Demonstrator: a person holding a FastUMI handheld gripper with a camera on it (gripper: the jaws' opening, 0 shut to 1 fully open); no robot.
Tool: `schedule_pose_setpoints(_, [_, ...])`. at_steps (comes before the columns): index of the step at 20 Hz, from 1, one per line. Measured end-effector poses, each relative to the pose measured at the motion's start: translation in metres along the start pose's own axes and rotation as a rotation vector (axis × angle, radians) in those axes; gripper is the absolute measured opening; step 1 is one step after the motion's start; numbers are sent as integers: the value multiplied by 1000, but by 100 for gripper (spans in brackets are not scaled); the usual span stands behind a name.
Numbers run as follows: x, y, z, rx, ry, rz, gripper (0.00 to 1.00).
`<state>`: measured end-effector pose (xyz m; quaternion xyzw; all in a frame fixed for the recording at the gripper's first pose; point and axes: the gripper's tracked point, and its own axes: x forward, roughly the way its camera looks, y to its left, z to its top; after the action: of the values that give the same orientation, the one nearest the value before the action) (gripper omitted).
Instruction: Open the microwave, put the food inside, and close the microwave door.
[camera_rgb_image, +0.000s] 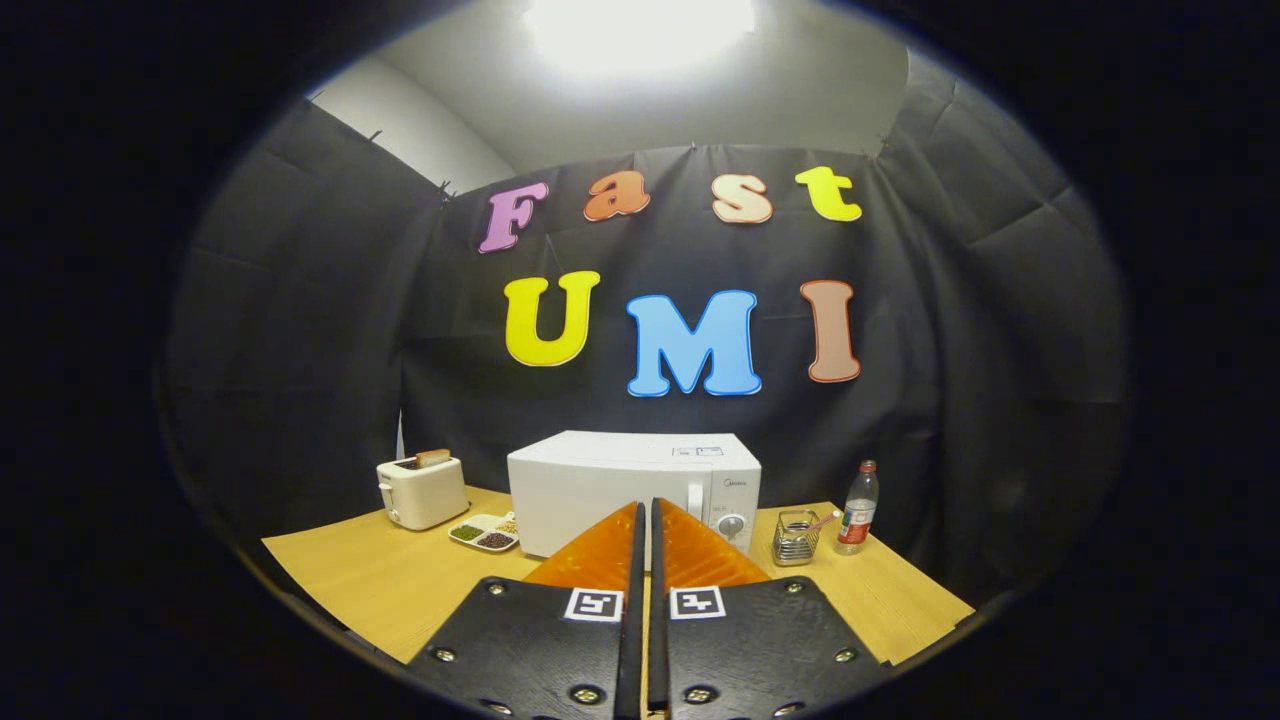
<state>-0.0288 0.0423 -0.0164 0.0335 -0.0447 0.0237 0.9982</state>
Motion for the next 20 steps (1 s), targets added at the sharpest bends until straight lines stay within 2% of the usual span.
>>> schedule_pose_setpoints(3, [-13,-15,2,-42,-28,-31,3])
schedule_pose_setpoints(10, [6,-33,-15,-81,24,-53,3])
schedule_pose_setpoints(11, [4,-33,-14,-73,21,-49,18])
schedule_pose_setpoints(12, [4,-37,-15,-63,21,-50,26])
schedule_pose_setpoints(14, [3,-43,-7,-14,3,-59,32])
schedule_pose_setpoints(15, [3,-46,-4,13,-6,-65,47])
schedule_pose_setpoints(16, [3,-50,-4,34,-10,-72,52])
schedule_pose_setpoints(17, [4,-52,-3,44,-12,-76,68])
schedule_pose_setpoints(19, [8,-54,-7,40,3,-84,81])
schedule_pose_setpoints(20, [11,-55,-10,26,14,-89,83])
